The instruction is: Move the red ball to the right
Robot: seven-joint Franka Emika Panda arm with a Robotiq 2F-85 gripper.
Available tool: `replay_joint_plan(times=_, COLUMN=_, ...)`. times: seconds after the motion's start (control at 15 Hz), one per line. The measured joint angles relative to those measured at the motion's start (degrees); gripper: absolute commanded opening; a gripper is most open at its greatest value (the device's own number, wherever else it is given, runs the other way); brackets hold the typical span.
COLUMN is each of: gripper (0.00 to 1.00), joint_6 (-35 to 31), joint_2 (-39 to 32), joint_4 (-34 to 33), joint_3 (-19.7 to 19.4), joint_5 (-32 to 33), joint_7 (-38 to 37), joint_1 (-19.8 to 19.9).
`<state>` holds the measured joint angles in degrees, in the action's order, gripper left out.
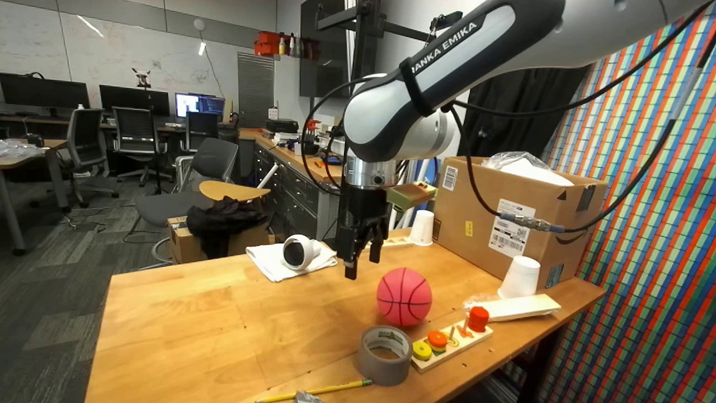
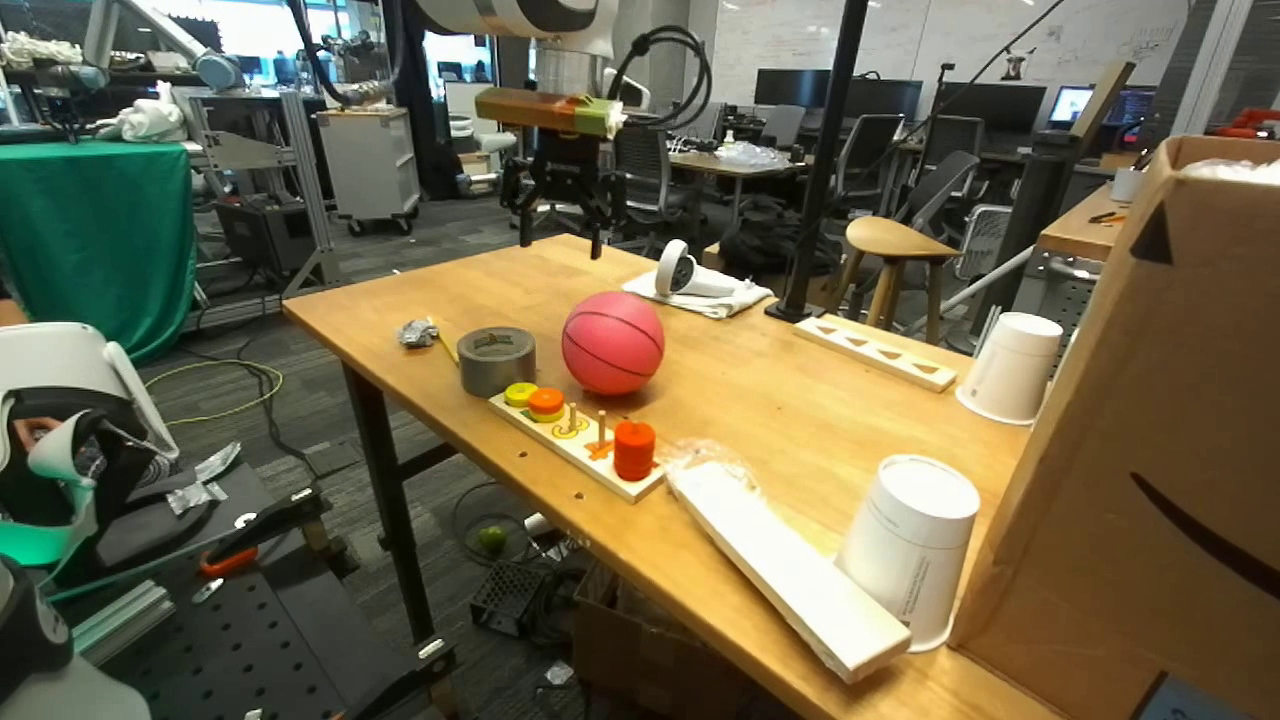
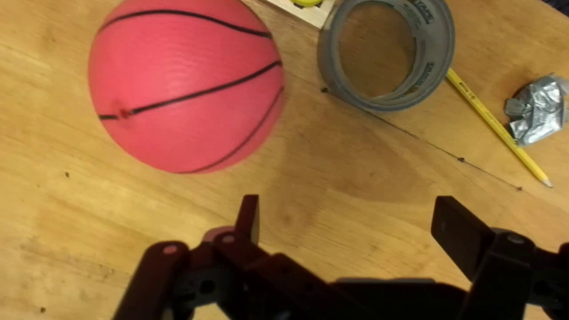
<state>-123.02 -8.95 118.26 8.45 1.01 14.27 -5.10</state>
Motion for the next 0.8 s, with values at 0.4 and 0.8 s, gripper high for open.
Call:
replay_joint_plan(times=0.4, gripper=1.0, joint_6=-0.07, joint_2=3.33, joint_4=5.49, joint_3=0.9, joint_5=-0.2, joint_7=-1.89, joint_1=-2.13)
replay_joint_plan(times=0.8, gripper=1.0, joint_6=-0.07, joint_2=1.89, joint_4=8.19, joint_3=-1.79, joint_5=-2.4, joint_7=-1.7, joint_1=0.23)
